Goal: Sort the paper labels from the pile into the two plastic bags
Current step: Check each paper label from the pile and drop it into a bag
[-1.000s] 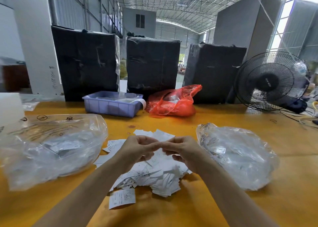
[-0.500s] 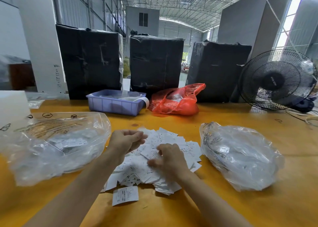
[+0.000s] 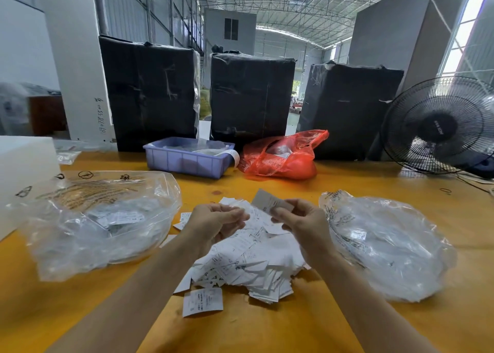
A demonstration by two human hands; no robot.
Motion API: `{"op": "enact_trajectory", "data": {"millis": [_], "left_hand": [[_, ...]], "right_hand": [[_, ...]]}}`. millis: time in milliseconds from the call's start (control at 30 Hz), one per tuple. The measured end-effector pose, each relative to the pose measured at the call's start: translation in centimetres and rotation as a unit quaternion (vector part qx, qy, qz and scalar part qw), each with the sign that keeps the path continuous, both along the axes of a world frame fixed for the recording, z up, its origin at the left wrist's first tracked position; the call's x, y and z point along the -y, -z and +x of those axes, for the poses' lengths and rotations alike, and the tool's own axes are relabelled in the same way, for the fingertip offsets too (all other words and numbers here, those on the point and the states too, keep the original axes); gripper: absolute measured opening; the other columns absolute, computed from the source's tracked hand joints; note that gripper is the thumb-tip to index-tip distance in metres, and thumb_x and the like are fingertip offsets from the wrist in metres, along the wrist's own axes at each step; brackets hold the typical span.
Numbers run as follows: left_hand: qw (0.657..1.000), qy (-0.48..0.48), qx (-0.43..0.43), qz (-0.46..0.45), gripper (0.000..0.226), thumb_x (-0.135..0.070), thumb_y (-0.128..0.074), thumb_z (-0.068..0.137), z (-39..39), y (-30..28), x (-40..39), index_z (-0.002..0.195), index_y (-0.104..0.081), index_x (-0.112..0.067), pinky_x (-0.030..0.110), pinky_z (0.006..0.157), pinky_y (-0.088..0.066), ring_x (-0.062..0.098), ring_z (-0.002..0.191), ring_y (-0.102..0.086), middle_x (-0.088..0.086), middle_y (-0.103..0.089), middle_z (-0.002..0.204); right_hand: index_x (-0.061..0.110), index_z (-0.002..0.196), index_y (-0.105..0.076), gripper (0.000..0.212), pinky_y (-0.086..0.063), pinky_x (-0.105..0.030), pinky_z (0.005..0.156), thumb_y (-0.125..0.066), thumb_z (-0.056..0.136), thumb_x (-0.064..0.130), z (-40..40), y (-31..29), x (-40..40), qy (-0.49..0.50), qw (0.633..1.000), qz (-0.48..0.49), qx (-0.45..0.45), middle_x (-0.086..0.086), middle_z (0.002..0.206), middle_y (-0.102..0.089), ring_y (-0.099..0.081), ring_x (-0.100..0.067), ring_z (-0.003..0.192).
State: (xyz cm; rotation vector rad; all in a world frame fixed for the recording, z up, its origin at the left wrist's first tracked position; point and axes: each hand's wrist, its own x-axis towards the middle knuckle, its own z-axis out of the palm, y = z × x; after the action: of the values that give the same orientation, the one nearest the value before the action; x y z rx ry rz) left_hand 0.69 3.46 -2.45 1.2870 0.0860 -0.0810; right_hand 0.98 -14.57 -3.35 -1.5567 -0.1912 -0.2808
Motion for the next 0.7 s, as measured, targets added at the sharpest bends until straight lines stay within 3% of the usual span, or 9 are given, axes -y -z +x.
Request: {"op": "enact_trajectory", "data": {"millis": [133, 400, 700], "left_hand": [[1.0, 0.012, 0.004, 0.011, 0.013, 0.001, -0.071, 0.078, -0.29, 0.15, 0.48, 0.088, -0.063, 0.004, 0.017, 0.051, -0.052, 0.016, 0.059, -0.071, 0.013, -0.073, 0.071], [0.999, 0.011, 0.012, 0.038, 0.024, -0.005, -0.074, 0.076, -0.51, -0.09, 0.51, 0.095, -0.065, 0.007, 0.018, 0.053, -0.053, 0.017, 0.064, -0.072, 0.015, -0.074, 0.079], [0.997, 0.013, 0.015, 0.081, 0.02, -0.016, -0.074, 0.077, -0.34, 0.06, 0.2, 0.092, -0.071, -0.004, 0.021, 0.061, -0.051, 0.012, 0.068, -0.071, 0.008, -0.075, 0.083]], "right_hand": [[0.009, 0.085, -0.067, 0.008, -0.047, -0.021, 0.056, -0.069, 0.081, 0.003, -0.27, -0.93, -0.01, -0.023, 0.997, 0.069, 0.001, -0.001, 0.068, -0.071, -0.064, -0.01, 0.058], [0.009, 0.08, -0.066, 0.012, -0.046, -0.025, 0.055, -0.069, 0.079, -0.002, -0.47, -0.8, -0.09, -0.006, 1.0, 0.007, 0.014, -0.01, 0.07, -0.068, -0.059, -0.015, 0.055], [0.009, 0.078, -0.065, 0.014, -0.046, -0.018, 0.05, -0.069, 0.079, -0.004, -0.56, -0.67, -0.25, -0.032, 0.998, -0.045, -0.003, -0.004, 0.065, -0.068, -0.058, -0.008, 0.05]]}}
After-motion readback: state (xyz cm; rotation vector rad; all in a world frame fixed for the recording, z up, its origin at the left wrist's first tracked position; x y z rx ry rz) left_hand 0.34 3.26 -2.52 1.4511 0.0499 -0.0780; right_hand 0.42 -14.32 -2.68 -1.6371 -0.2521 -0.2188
